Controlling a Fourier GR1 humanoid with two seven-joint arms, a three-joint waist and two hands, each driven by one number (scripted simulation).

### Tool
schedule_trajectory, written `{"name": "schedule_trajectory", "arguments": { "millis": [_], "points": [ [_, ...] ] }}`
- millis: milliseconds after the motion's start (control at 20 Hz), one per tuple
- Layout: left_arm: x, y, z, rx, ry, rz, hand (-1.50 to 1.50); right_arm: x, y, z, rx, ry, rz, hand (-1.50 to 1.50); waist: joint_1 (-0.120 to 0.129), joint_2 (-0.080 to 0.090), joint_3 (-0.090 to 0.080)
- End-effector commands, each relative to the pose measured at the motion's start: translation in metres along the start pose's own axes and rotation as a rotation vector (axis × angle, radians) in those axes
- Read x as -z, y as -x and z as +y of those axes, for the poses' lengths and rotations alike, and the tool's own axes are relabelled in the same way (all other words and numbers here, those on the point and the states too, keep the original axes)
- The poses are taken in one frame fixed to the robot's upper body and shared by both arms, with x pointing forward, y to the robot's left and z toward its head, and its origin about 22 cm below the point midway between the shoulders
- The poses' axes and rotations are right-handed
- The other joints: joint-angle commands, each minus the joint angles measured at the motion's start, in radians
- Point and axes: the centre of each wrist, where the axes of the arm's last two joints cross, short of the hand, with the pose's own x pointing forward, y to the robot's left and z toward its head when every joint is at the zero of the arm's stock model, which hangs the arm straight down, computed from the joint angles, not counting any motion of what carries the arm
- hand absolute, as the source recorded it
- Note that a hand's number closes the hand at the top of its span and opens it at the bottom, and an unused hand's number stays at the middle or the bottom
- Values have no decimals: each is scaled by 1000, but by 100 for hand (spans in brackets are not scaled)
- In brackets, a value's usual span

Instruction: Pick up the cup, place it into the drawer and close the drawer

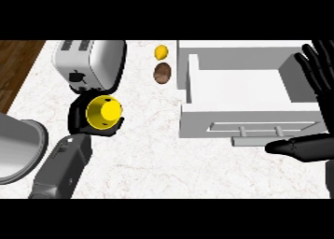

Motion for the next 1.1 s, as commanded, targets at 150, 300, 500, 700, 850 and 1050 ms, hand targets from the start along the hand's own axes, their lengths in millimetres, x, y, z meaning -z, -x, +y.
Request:
{"name": "schedule_trajectory", "arguments": {
  "millis": [150,300,500,700,850,1050],
  "points": [
    [75,-36,-67,-69,151,-111,150,1,-12,11,-18,17,14,-150,13,-8,1],
    [92,-51,-108,-77,217,-120,150,4,22,8,-2,31,9,-150,18,-4,2],
    [138,-103,-144,-75,244,-102,150,-6,15,-11,-26,35,9,-150,15,-10,2],
    [163,-136,-183,-32,244,-100,150,4,21,-15,-17,38,4,-150,-1,0,1],
    [180,-161,-220,33,271,-95,150,5,17,-9,-19,15,-12,-150,-18,3,2],
    [196,-176,-243,67,259,-7,150,9,16,4,-9,13,-3,-150,-25,7,1]
  ]
}}
